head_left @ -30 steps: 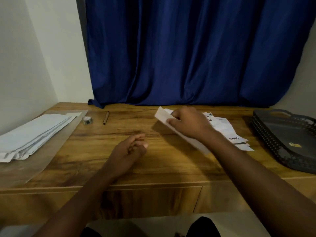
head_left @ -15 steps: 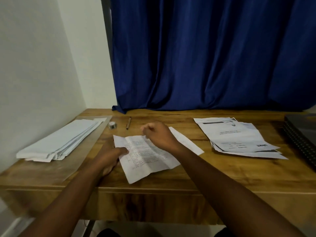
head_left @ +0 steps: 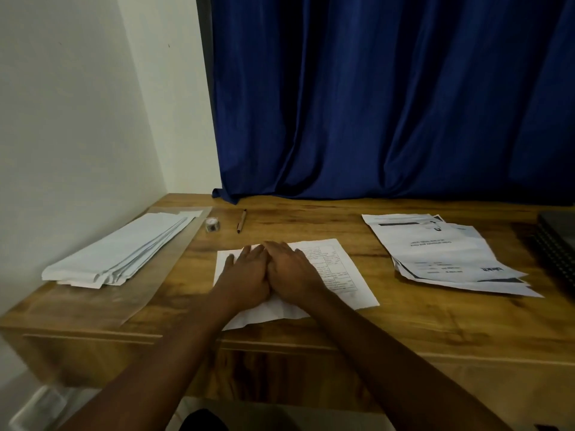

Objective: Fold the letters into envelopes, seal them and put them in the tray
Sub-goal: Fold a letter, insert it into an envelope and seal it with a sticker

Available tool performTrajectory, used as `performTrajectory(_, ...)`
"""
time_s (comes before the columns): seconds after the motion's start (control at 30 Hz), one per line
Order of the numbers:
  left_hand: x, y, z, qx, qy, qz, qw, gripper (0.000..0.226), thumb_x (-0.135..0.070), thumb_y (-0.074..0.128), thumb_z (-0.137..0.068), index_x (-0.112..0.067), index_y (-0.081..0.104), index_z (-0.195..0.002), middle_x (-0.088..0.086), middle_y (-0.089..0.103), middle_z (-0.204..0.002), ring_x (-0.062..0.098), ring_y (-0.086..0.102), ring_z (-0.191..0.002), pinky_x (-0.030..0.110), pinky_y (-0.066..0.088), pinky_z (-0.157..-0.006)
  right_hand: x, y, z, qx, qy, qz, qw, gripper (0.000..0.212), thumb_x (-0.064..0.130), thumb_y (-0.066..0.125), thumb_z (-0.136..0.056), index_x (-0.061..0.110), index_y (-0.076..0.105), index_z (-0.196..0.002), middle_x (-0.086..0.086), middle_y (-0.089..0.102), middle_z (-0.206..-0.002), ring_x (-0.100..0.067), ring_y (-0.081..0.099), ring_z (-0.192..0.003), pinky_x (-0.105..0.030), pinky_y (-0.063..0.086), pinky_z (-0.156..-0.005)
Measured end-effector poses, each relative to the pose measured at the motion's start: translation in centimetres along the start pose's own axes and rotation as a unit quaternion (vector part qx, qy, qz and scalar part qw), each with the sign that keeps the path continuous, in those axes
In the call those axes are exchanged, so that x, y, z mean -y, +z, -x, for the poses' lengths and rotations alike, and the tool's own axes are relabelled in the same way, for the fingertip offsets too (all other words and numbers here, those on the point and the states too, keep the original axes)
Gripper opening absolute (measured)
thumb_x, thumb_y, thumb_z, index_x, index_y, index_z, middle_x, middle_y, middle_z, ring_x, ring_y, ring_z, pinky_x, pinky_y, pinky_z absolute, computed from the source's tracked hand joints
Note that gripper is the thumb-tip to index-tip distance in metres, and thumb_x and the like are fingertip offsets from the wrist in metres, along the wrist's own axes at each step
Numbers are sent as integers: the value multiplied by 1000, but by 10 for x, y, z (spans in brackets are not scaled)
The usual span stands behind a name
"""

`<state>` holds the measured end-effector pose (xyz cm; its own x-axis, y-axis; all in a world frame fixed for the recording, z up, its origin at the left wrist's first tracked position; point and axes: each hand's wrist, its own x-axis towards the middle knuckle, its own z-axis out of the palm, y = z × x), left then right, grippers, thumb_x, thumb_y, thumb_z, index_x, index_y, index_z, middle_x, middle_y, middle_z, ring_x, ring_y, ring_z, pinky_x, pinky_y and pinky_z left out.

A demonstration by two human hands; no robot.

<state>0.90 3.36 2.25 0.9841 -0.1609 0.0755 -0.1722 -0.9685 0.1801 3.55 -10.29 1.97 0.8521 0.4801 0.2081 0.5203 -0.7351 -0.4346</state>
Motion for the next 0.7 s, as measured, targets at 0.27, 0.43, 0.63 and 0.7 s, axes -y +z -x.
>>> performTrajectory(0.27, 36, 15, 4, 44, -29, -54, 997, 68, -66, 11, -101, -37, 1, -162, -6, -4, -171, 21, -5, -157, 50, 0, -126, -69, -16, 3, 93, 83, 155, 980, 72, 68, 13, -102, 31, 8, -164, -3, 1, -172, -27, -1, -158, -54, 2, -127)
performTrajectory(0.43, 60, 12, 7, 40, -64, -62, 995, 71, -66, 7, -101, -32, 0, -162, -1, -3, -171, 24, -5, -157, 50, 2, -126, -102, -34, 12, 77, 134, 163, 974, 72, 65, 13, -103, 27, 6, -164, -4, 0, -172, -26, -3, -159, -51, 0, -126)
performTrajectory(0.63, 60, 12, 12, 18, -52, -44, 998, 71, -65, 11, -102, -29, 7, -163, 1, 2, -171, 24, -1, -158, 49, 3, -126, -103, -36, 25, -25, 159, 84, 983, 83, 70, 30, -99, 13, 28, -159, -10, 32, -164, -28, 30, -151, -48, 27, -123)
performTrajectory(0.7, 63, 12, 12, 12, -48, -32, 998, 72, -66, 15, -102, -28, 10, -163, 2, 4, -171, 24, 0, -158, 49, 3, -126, -104, -40, 37, -23, 165, 75, 983, 90, 78, 28, -91, 13, 39, -152, -11, 45, -156, -28, 42, -142, -48, 38, -116)
